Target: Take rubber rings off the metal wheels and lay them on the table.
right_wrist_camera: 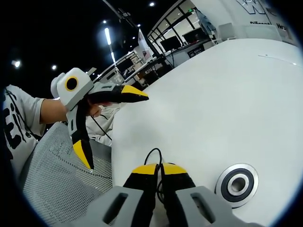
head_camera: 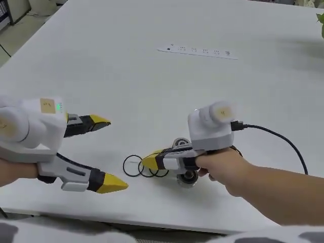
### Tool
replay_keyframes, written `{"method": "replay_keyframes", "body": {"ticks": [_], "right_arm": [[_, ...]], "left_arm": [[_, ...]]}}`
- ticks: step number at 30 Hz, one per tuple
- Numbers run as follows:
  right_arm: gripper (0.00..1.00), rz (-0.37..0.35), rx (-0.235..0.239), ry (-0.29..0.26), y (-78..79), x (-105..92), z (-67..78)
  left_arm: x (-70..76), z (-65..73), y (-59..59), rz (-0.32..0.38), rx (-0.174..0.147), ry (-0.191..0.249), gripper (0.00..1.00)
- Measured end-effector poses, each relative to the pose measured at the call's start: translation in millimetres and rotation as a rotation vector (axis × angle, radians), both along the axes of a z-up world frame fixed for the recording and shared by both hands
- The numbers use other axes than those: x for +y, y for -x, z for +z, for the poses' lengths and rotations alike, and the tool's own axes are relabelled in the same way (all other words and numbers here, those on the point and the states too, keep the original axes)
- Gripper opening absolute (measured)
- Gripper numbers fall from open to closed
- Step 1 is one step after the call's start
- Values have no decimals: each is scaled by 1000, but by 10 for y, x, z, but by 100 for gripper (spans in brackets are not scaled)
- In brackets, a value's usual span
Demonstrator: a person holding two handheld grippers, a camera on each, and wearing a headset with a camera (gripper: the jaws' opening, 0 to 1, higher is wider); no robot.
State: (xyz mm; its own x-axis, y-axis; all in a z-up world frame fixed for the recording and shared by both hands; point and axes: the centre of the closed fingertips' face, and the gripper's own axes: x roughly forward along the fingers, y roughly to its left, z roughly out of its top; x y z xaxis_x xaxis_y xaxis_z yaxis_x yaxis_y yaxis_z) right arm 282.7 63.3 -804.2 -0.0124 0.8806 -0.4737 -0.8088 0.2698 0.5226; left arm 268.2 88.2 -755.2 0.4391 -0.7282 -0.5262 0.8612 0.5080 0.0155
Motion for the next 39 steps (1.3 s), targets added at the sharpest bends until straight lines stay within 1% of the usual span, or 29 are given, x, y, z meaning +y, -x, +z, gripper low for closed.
{"method": "replay_keyframes", "body": {"ticks": [10, 24, 29, 34, 39], "right_arm": [[3, 9, -14, 5, 13, 6, -2], [9, -2, -20, -5, -9, -11, 49], [10, -5, -27, -22, -19, -15, 131], [11, -19, -29, -53, -45, -25, 246], [12, -39, -32, -81, -92, -60, 355]], "left_arm": [[-8, 14, -3, 2, 0, 1, 88], [-10, 39, 15, 1, -2, -3, 87], [-19, 60, 2, -1, -5, -2, 87], [-41, 82, -7, -5, -9, -2, 87], [-84, 140, 14, -9, -12, -3, 87]]}}
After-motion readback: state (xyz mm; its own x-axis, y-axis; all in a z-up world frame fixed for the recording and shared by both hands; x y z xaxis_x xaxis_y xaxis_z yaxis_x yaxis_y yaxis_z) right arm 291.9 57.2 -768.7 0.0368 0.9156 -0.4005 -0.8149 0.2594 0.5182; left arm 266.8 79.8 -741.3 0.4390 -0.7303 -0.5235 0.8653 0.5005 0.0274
